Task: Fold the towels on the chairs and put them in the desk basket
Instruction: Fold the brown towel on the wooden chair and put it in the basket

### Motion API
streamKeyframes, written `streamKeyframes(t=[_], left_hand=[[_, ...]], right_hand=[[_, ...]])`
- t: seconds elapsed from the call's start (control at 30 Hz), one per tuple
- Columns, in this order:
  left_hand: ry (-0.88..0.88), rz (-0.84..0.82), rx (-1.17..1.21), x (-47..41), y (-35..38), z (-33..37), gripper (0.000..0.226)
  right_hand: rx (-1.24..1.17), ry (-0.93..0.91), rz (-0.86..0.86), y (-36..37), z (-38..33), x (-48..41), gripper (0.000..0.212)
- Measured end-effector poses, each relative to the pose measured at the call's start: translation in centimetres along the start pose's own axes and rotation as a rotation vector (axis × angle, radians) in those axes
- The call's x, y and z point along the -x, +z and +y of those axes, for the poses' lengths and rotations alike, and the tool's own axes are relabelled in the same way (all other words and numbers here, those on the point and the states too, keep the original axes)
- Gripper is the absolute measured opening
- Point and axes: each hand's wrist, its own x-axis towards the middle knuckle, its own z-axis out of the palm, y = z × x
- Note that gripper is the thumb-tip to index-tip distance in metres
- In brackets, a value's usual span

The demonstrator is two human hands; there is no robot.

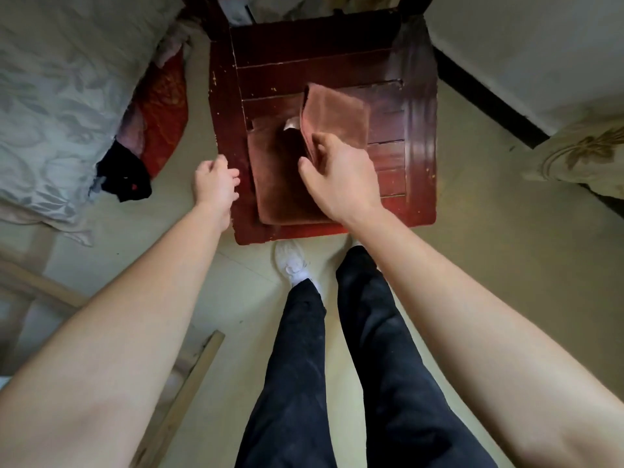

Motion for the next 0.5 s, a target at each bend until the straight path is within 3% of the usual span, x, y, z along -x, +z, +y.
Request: streamKeyframes(t=[0.17,0.27,0.37,0.43,0.5], left_hand=[[-0.058,-0.033,0.049,-0.2,-1.5,-0.3,0.035],[0.006,-0.002,-0.048,0.0,-1.3,-0.6,0.028],[0.432,0.116,-0.516,0.1,-1.0,-1.1,0.026],[0.706,0.093,-0.743,1.0,-0.2,-1.2,0.028],[0.712,0.075,-0.823,2.0,1.2,-1.0,0.039]], right_hand=[[-0.131,-0.129,-0.422,5.1,-1.5,0.8,0.055],[-0.077,-0.117,-0.313,4.6,0.8,1.0,0.041],[0.047,-0.096,-0.125,3.3,3.8,1.3,0.025],[0.110,-0.048,-0.025,2.4,5.5,1.4,0.025],[0.098,0.030,0.028,1.9,6.8,1.0,0.035]])
